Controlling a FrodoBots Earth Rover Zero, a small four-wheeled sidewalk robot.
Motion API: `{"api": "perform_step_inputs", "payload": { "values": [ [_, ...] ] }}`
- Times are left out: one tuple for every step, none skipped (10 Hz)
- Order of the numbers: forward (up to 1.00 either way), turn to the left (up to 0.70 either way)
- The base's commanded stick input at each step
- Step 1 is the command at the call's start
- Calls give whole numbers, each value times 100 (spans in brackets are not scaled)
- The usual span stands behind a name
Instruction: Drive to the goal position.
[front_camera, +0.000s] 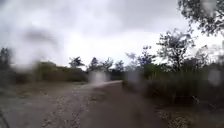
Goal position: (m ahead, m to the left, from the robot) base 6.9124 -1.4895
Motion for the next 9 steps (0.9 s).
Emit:
{"api": "perform_step_inputs", "payload": {
  "values": [
    [45, 0],
    [45, 0],
    [45, 0],
    [45, 0],
    [45, 0],
    [45, 0],
    [45, 0],
    [45, 0],
    [45, 0]
  ]
}}
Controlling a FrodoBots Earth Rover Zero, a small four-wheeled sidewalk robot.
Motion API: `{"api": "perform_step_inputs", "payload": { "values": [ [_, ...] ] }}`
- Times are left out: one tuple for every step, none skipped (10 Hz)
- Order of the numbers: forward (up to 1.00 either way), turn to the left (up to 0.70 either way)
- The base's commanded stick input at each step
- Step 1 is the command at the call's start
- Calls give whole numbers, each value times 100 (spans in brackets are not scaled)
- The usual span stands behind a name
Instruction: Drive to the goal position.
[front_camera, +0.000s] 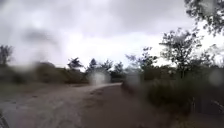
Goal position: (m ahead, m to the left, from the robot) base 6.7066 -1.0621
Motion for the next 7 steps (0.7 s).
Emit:
{"api": "perform_step_inputs", "payload": {
  "values": [
    [45, 0],
    [45, 0],
    [45, 0],
    [45, 0],
    [45, 0],
    [29, 0],
    [1, 0]
  ]
}}
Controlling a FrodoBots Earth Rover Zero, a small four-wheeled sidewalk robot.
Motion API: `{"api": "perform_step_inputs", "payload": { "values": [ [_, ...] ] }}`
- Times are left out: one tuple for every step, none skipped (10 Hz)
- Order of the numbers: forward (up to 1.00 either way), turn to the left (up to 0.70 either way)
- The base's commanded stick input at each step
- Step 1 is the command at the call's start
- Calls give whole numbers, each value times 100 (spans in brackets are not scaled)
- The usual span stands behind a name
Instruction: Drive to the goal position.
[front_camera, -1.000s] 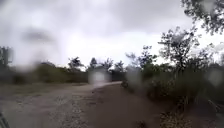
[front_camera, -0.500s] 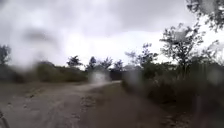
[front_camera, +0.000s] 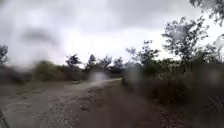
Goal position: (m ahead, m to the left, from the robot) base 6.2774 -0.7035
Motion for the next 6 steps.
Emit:
{"api": "perform_step_inputs", "payload": {
  "values": [
    [0, 0],
    [0, 0],
    [0, 0],
    [0, 0],
    [0, 0],
    [0, 0]
  ]
}}
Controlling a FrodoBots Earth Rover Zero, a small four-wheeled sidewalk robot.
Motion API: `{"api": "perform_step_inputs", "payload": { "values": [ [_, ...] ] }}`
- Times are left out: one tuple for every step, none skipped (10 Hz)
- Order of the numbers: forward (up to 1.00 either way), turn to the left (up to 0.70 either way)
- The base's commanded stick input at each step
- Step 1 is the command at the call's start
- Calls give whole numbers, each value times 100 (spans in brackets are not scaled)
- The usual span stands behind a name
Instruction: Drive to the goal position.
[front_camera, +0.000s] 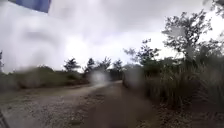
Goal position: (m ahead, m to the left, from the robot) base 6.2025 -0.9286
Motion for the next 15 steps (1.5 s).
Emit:
{"api": "perform_step_inputs", "payload": {
  "values": [
    [0, 0],
    [0, 0],
    [25, 0],
    [44, 0],
    [44, 0],
    [44, 0],
    [44, 0],
    [44, 0],
    [44, 0],
    [44, 0],
    [44, 0],
    [44, 0],
    [44, 0],
    [44, 0],
    [44, 0]
  ]
}}
